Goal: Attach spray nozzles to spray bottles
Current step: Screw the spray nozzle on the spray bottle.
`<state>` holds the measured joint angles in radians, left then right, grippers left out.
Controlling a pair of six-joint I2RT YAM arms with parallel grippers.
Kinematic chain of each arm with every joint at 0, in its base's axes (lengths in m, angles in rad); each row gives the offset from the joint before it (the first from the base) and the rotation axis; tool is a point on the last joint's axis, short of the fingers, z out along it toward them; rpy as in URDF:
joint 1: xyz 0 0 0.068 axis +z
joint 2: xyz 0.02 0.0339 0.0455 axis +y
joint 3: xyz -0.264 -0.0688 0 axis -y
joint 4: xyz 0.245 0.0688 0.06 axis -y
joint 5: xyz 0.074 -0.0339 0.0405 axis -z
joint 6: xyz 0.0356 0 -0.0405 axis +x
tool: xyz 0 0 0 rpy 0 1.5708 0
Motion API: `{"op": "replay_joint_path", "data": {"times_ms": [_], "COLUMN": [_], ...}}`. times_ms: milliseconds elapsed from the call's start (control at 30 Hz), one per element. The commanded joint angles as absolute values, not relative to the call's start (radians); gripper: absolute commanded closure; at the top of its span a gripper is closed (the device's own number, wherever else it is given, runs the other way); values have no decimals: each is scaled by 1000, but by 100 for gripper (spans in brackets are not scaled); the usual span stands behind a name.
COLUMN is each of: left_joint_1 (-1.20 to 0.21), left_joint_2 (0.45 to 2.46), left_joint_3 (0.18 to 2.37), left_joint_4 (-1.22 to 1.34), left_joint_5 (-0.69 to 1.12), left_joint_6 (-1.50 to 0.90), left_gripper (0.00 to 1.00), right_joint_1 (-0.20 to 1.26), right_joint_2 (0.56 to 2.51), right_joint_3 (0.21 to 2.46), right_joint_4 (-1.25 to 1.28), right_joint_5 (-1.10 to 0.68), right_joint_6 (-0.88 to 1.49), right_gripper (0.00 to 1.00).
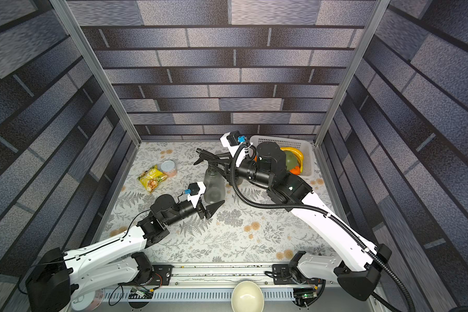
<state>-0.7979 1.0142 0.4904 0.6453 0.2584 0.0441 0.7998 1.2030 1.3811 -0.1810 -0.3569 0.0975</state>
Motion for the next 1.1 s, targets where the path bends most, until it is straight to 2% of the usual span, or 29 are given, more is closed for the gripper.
{"op": "replay_joint_path", "data": {"times_ms": [0,167,333,600,800,1067], "left_joint_1": [-787,-787,-787,-786,-794,-813], "left_joint_2": [985,976,971,996,1008,1027], "left_joint_3": [495,511,531,537,569,624], "left_joint_4": [783,735,682,729,733,693], "left_joint_5": [219,219,224,208,120,24], "left_joint_6": [5,25,50,38,56,131], "left_gripper": [26,25,25,26,25,26], "right_joint_1": [804,805,805,805,823,977], "right_joint_2": [1197,1224,1255,1252,1244,1301], "right_joint_3": [1311,1323,1357,1262,1215,1296], "right_joint_4": [-149,-213,-381,-330,-309,-439], "right_joint_5": [-446,-443,-427,-463,-285,157], "right_joint_6": [179,149,81,131,194,246], "right_gripper": [95,95,95,95,96,97]}}
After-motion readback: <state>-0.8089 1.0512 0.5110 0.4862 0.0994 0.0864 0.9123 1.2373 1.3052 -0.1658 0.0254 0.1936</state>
